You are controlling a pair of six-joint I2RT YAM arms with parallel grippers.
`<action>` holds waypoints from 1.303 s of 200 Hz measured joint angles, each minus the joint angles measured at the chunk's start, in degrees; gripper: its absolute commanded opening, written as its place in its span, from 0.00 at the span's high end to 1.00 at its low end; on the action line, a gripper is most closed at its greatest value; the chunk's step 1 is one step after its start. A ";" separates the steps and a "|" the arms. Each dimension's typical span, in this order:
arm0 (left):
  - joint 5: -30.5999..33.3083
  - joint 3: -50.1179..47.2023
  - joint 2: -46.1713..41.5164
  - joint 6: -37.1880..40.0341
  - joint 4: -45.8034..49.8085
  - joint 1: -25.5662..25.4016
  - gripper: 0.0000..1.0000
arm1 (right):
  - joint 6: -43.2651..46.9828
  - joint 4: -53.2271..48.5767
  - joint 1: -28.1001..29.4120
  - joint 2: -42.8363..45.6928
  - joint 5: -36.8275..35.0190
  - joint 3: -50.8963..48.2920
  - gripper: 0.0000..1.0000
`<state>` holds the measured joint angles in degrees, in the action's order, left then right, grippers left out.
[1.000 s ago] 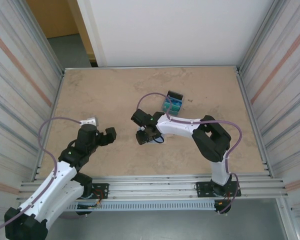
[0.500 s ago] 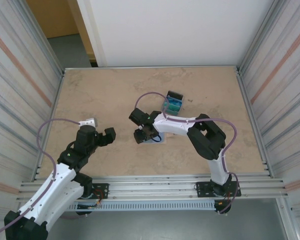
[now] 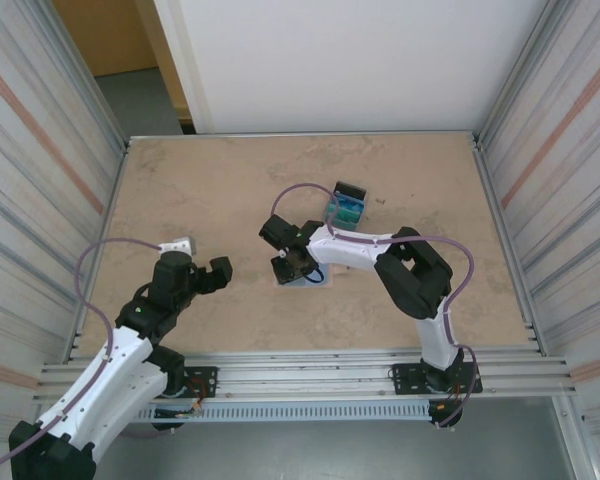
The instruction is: Take the credit cards out of the card holder
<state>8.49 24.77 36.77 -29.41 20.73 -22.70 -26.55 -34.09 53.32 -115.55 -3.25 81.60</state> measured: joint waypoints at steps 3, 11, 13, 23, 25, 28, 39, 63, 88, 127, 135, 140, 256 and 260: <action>0.00 0.00 0.00 0.00 0.00 0.00 0.01 | 0.17 0.02 0.00 0.00 0.00 0.00 0.69; -0.04 0.00 0.00 0.00 0.00 0.00 0.01 | 0.11 0.02 0.00 0.02 -0.02 0.00 0.71; -0.04 0.00 0.00 0.00 0.00 0.00 0.01 | 0.07 0.02 0.00 0.02 -0.04 0.00 0.71; -0.17 0.00 0.00 0.00 0.00 0.00 0.01 | 0.13 0.00 0.00 0.09 -0.22 0.00 0.72; -0.20 0.00 0.00 0.02 0.00 0.00 0.01 | 0.11 0.00 0.00 0.09 -0.24 0.00 0.73; -0.24 0.00 0.00 0.02 0.00 0.00 0.01 | 0.11 -0.02 0.00 0.11 -0.31 -0.02 0.73; -0.57 0.00 0.00 0.02 0.00 0.00 0.01 | 0.11 -0.15 0.00 0.28 -0.83 -0.07 0.75; -1.14 0.00 0.00 0.07 -0.02 0.00 0.01 | 0.09 -0.63 0.00 1.57 -2.56 -0.72 0.75; -1.55 0.00 0.00 0.13 -0.20 0.00 0.01 | 0.02 -0.92 0.00 4.33 -4.42 -1.97 0.72; -2.12 0.00 -0.15 0.20 -1.11 0.00 0.01 | -0.04 -1.05 -0.59 7.67 -6.01 -4.02 0.70; -2.14 0.00 -0.15 0.22 -1.14 0.00 0.01 | -0.11 -1.07 -0.85 7.98 -6.16 -4.66 0.70; -2.19 0.00 -0.17 0.22 -1.16 0.00 0.01 | -0.24 -1.07 -1.01 8.13 -6.25 -5.09 0.69; -6.60 0.02 2.64 -0.02 -1.97 -0.02 0.01 | -2.21 -1.14 -4.74 11.56 -7.50 -14.29 0.61; -6.60 0.02 2.86 -0.02 -2.10 -0.13 0.01 | -2.40 -1.01 -4.87 11.56 -7.48 -14.62 0.61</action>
<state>1.89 24.80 39.64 -29.43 18.63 -22.83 -28.95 -35.09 48.45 -103.98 -10.72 66.98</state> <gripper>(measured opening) 0.987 0.387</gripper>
